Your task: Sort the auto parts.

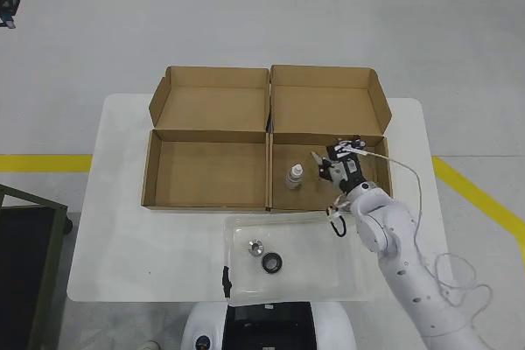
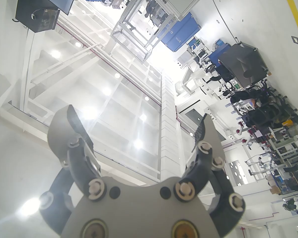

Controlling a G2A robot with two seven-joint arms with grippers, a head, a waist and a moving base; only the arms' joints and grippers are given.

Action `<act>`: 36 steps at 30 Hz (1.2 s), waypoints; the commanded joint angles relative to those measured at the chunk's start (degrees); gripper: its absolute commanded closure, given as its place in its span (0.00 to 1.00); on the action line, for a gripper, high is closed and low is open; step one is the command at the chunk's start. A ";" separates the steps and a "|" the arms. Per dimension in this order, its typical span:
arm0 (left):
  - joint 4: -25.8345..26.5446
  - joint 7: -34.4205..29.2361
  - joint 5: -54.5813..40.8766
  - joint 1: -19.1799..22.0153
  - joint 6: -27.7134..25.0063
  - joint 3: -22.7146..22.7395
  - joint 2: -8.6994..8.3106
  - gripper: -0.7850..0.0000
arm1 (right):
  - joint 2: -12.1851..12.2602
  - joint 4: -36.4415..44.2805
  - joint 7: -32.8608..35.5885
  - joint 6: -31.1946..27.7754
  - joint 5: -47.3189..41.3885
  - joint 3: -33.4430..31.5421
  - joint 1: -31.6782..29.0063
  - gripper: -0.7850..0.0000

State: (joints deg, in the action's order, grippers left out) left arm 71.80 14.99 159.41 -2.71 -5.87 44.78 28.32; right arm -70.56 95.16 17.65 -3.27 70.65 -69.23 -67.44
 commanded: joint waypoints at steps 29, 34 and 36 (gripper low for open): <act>0.00 -0.01 0.00 0.00 0.00 0.00 0.00 0.00 | 4.48 30.09 0.98 -38.39 -1.42 -11.44 -24.11 0.00; 0.00 -0.01 0.00 0.00 0.00 0.00 0.00 0.00 | 4.97 29.87 2.90 -42.05 2.01 -9.43 -25.94 0.00; 0.00 -0.01 0.00 0.00 0.00 0.00 0.00 0.00 | 5.04 29.26 2.86 -42.11 2.08 -8.51 -26.54 0.00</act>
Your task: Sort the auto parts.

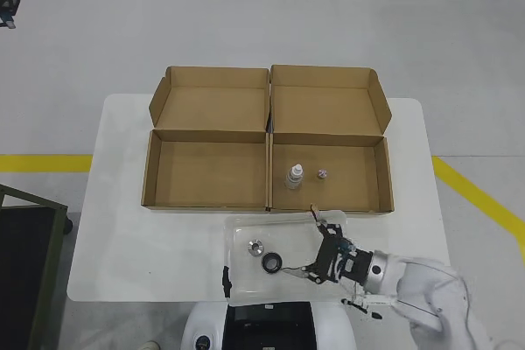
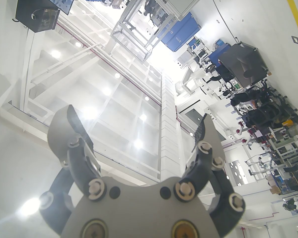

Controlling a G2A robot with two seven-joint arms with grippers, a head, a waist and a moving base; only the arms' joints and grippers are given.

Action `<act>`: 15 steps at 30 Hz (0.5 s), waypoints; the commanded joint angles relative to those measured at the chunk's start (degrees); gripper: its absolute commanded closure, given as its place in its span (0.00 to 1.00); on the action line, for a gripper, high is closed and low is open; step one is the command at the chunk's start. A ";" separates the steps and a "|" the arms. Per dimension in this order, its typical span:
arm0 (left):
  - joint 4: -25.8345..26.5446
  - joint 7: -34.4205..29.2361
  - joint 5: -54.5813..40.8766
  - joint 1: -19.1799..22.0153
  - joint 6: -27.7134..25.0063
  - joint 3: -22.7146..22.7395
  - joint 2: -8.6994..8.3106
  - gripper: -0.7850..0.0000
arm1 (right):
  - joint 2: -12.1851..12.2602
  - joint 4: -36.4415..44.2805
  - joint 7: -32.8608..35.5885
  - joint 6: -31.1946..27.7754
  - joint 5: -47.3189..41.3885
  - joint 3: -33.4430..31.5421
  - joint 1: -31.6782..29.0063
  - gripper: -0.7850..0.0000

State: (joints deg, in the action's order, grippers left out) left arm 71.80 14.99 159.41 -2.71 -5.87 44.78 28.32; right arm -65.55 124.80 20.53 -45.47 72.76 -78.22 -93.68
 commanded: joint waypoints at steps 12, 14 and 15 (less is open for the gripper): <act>0.00 -0.01 0.00 0.00 0.00 0.00 0.00 0.00 | 0.42 -2.87 0.95 -0.90 10.16 7.29 1.80 0.00; 0.00 -0.01 0.00 0.00 0.00 0.00 0.00 0.00 | 0.47 -3.30 0.54 -1.09 11.50 8.30 2.24 0.00; 0.00 -0.01 0.00 0.00 0.00 0.00 0.00 0.00 | 0.48 -3.59 0.28 -1.05 11.81 8.75 2.39 0.00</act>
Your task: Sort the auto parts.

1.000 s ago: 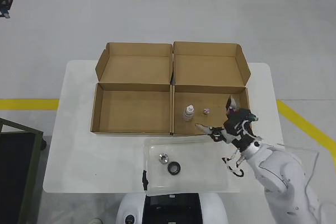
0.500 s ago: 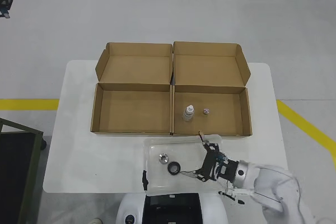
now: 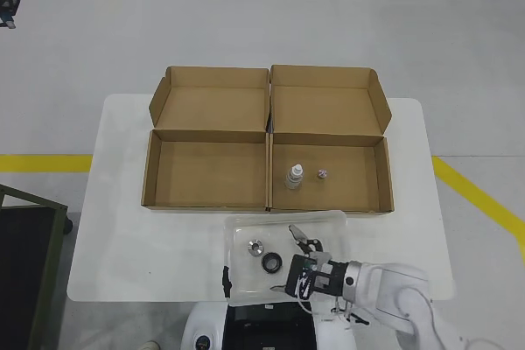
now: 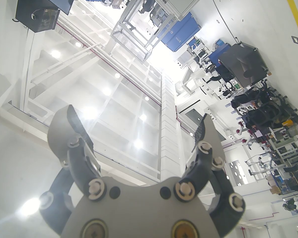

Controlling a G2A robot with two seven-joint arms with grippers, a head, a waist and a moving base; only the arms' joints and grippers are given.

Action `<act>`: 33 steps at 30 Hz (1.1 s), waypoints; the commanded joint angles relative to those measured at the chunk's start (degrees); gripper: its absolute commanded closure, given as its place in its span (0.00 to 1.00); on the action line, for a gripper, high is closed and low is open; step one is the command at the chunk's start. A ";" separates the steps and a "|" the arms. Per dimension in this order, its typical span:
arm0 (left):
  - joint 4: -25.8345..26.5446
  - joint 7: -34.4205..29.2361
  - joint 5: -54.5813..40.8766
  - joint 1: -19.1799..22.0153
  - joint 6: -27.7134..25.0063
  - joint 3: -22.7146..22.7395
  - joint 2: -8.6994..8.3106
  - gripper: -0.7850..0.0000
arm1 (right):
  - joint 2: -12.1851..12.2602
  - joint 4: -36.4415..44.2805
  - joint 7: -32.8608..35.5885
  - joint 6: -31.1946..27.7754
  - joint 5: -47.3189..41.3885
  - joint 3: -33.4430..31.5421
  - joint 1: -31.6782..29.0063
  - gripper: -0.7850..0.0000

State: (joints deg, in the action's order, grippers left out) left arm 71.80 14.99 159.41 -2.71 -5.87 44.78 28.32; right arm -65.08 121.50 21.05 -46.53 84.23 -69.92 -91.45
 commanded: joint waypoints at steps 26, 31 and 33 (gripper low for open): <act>0.00 -0.01 0.00 0.00 0.00 0.00 0.00 0.00 | -0.05 -10.23 0.78 2.48 2.32 8.34 5.96 0.21; 0.00 -0.01 0.00 0.00 0.00 0.00 0.00 0.00 | -0.20 -12.27 0.87 3.88 0.59 9.31 6.79 0.33; 0.00 -0.01 0.00 0.00 0.00 0.00 0.00 0.00 | -0.24 -12.78 0.94 4.18 -0.15 9.52 7.14 0.42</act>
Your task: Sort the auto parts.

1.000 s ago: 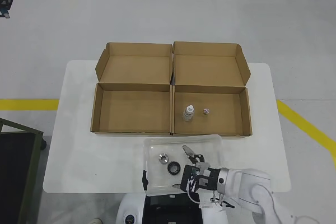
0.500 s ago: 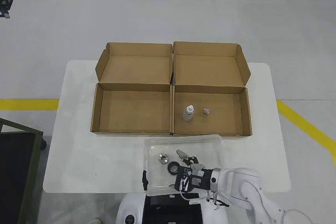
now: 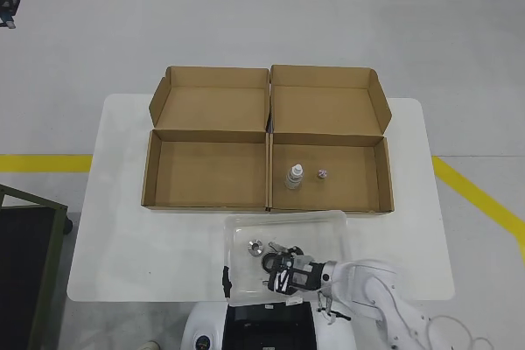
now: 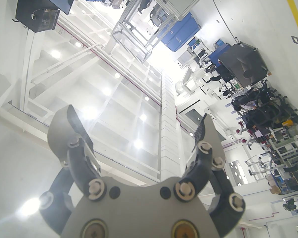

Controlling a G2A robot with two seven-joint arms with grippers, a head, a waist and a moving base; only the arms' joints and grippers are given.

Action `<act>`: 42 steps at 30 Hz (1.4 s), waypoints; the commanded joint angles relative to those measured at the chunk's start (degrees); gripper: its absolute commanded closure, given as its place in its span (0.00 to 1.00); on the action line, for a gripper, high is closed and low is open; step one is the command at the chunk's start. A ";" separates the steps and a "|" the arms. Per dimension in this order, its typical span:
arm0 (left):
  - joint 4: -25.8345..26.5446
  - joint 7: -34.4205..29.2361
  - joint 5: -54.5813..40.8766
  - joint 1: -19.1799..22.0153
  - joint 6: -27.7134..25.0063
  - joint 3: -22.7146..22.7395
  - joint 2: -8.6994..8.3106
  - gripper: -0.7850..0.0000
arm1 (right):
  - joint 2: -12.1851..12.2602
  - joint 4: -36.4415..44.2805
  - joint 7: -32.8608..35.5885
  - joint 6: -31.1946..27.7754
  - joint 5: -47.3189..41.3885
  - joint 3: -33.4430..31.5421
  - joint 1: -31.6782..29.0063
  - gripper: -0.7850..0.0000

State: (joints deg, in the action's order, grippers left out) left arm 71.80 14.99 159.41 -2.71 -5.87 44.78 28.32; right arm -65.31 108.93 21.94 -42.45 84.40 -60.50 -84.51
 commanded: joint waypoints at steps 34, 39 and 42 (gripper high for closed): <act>0.00 -0.01 0.00 0.00 0.00 0.00 0.00 0.00 | 0.81 7.23 -11.46 7.43 -27.29 -7.32 -4.10 1.00; 0.00 -0.01 0.00 0.00 0.00 0.00 0.00 0.00 | 0.38 9.15 -14.47 9.46 -36.03 -6.97 -3.35 1.00; 0.00 -0.01 0.00 0.00 0.00 0.00 0.00 0.00 | 0.13 10.07 -15.94 11.36 -40.54 -7.20 -2.80 1.00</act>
State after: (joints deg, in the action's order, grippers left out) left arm 71.80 14.99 159.41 -2.71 -5.87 44.78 28.32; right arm -65.09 118.76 6.50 -31.83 45.70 -67.59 -87.53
